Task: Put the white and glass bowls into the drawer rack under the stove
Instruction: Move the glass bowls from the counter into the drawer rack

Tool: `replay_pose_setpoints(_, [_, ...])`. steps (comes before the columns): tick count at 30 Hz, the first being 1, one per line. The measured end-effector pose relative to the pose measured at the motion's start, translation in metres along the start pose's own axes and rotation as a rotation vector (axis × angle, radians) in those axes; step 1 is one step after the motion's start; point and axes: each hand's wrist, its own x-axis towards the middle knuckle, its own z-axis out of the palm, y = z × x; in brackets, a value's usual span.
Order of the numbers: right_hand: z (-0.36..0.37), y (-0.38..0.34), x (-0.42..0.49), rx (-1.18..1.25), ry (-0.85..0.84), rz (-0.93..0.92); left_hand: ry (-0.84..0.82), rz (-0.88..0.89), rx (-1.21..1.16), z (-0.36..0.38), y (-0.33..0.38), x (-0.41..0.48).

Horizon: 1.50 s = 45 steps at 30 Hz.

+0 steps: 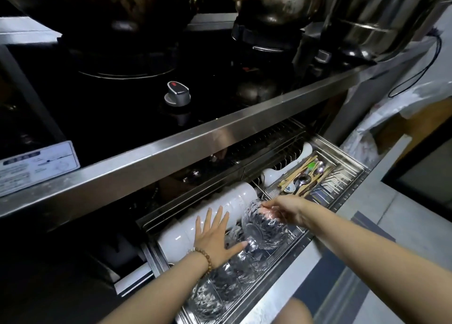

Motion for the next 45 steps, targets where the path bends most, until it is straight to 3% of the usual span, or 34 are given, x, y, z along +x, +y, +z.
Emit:
replay_pose_setpoints(13, [0.007,0.004,0.027,-0.142,-0.222,0.220,0.052,0.025,0.027,0.010,-0.003,0.002])
replay_pose_setpoints(18, [0.017,0.008,0.034,-0.177,-0.286,0.216,0.042,0.014,0.036,0.010,-0.003,0.002])
replay_pose_setpoints(35, [0.023,0.009,0.027,-0.201,-0.328,0.211,0.028,0.005,0.058,0.006,-0.002,-0.001])
replay_pose_setpoints(40, [0.026,0.002,0.013,-0.464,-0.287,0.193,0.034,0.012,0.008,0.004,-0.002,-0.003])
replay_pose_setpoints(45, [0.027,-0.003,-0.002,-0.536,-0.236,0.108,0.020,0.022,-0.102,-0.016,-0.003,-0.011])
